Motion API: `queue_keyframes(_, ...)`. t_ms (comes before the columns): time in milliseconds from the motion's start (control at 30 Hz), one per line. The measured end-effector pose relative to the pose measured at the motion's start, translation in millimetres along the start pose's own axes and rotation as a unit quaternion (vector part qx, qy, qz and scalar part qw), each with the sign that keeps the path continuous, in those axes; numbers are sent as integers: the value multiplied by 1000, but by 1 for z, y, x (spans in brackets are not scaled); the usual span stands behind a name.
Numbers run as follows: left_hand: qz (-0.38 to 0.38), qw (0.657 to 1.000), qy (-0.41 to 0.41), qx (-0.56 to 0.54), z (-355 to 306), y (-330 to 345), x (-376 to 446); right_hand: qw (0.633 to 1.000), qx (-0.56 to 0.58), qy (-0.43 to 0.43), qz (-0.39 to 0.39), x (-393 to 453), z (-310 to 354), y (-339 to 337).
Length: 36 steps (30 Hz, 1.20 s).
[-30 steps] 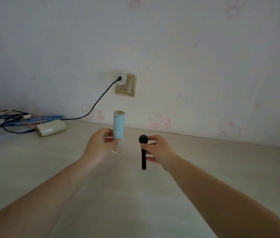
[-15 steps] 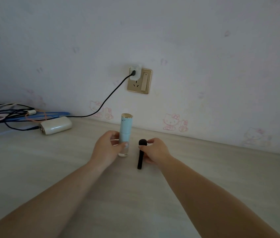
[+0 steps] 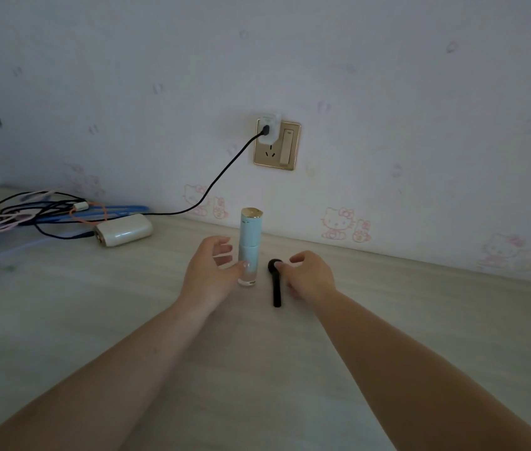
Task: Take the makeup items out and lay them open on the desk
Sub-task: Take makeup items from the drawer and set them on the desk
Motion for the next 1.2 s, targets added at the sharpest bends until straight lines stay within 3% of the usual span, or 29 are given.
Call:
queue_keyframes(100, -41, 998, 32, -36, -21, -8, -26, 994, 107, -15, 9, -18, -6, -12)
queue_keyframes(167, -17, 996, 67, -56, -38, -2, -50, 983, 180, -30, 37, -40, -6, -25)
queue_keyframes(333, 137, 980, 122, -77, -76, 43, -121, 968, 238, -68, 40, -109, -20, -87)
queue_keyframes(467, 270, 949, 154, -59, -98, 91, -180, 979, 188, -74, 23, -178, -63, -152)
queue_keyframes(533, 366, 915, 160, -54, -102, 134, -232, 987, 158, -40, 2, -230, -114, -191)
queue_keyframes(600, 405, 897, 172, -47, -108, 148, -256, 994, 105, -30, 5, -252, -137, -209)
queue_keyframes(867, 663, 739, 121, -1, -93, 265, -429, 987, -119, 95, -50, -378, -280, -284)
queue_keyframes(1033, 731, 628, 207, 165, -61, 298, -491, 957, -236, 167, 2, -413, -352, -292)
queue_keyframes(1200, 743, 513, 275, 330, -29, 313, -531, 892, -395, 205, 83, -419, -405, -288)
Point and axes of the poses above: each hand's wrist, its own x-axis towards the middle knuckle, its own y-axis out of the palm, z = x × y, the point moved 4 cm from there along x, towards the middle knuckle, and after that the axes turned 10 degrees about -x, right-handed, at the moved point
